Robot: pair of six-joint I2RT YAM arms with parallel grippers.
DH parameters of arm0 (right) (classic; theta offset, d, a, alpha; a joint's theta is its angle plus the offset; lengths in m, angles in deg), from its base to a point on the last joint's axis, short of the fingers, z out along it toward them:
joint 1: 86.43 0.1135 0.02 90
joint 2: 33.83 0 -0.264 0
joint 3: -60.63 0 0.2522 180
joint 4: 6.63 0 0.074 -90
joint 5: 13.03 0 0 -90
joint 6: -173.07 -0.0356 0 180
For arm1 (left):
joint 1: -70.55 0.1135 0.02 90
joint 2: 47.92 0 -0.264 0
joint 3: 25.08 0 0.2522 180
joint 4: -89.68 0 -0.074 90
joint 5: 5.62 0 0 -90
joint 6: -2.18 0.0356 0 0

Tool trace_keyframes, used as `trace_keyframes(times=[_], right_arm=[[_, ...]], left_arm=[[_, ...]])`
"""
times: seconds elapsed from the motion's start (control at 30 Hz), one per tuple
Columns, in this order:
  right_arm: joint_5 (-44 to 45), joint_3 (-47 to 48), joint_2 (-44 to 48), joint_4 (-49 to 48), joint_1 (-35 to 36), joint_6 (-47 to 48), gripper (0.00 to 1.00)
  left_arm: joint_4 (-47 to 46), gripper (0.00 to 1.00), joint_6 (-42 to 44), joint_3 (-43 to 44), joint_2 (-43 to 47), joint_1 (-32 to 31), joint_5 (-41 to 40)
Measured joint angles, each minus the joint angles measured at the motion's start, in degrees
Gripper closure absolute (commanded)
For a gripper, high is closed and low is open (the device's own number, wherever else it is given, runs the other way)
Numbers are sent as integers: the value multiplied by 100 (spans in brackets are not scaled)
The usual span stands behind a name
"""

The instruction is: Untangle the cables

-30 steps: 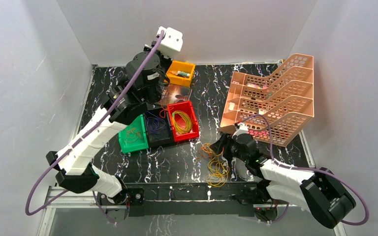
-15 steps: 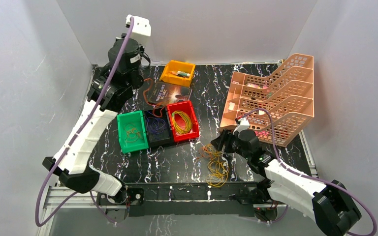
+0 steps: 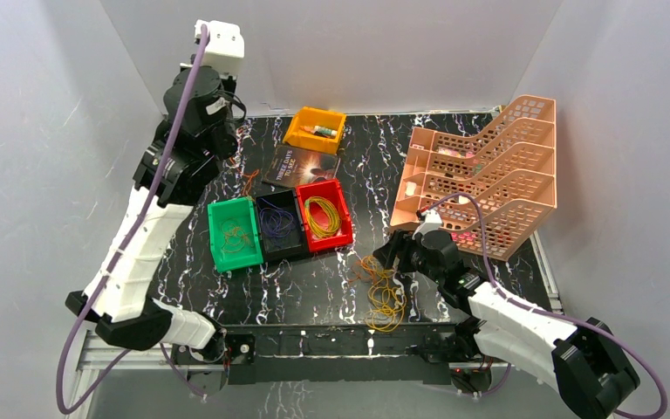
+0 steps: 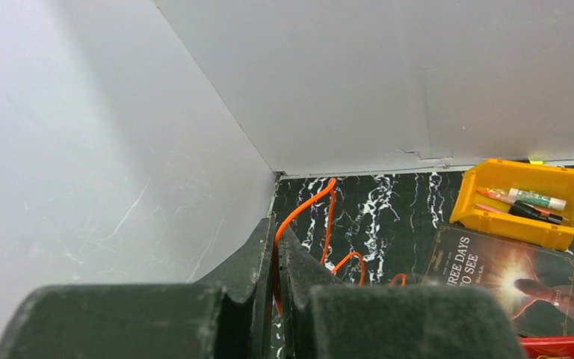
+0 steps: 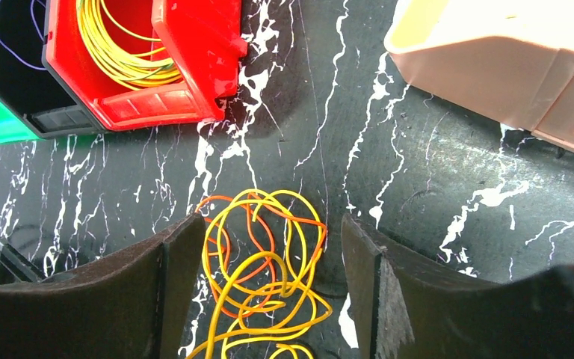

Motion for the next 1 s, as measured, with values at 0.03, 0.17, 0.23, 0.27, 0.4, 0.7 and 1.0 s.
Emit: trace_keyframes(times=[0.03, 0.17, 0.23, 0.27, 0.4, 0.7, 1.0], right_arm=[[0, 0, -9, 2, 0, 0, 23], [0, 0, -15, 2, 0, 4, 22], [2, 0, -15, 2, 0, 4, 22], [2, 0, -15, 2, 0, 4, 21], [7, 0, -15, 2, 0, 9, 21], [0, 15, -129, -4, 0, 26, 21], [-2, 24, -140, -4, 0, 28, 21]], left_arm=[[-9, 100, 20, -7, 46, 0, -39], [-94, 100, 92, -87, 243, 0, -205], [-153, 100, 142, -210, 354, 0, -323], [-177, 100, 168, -299, 402, 0, -393], [-247, 100, 232, -688, 531, 0, -597], [-162, 100, 111, -1222, 693, 7, -802], [953, 100, -1261, -2267, 1128, 310, -553]])
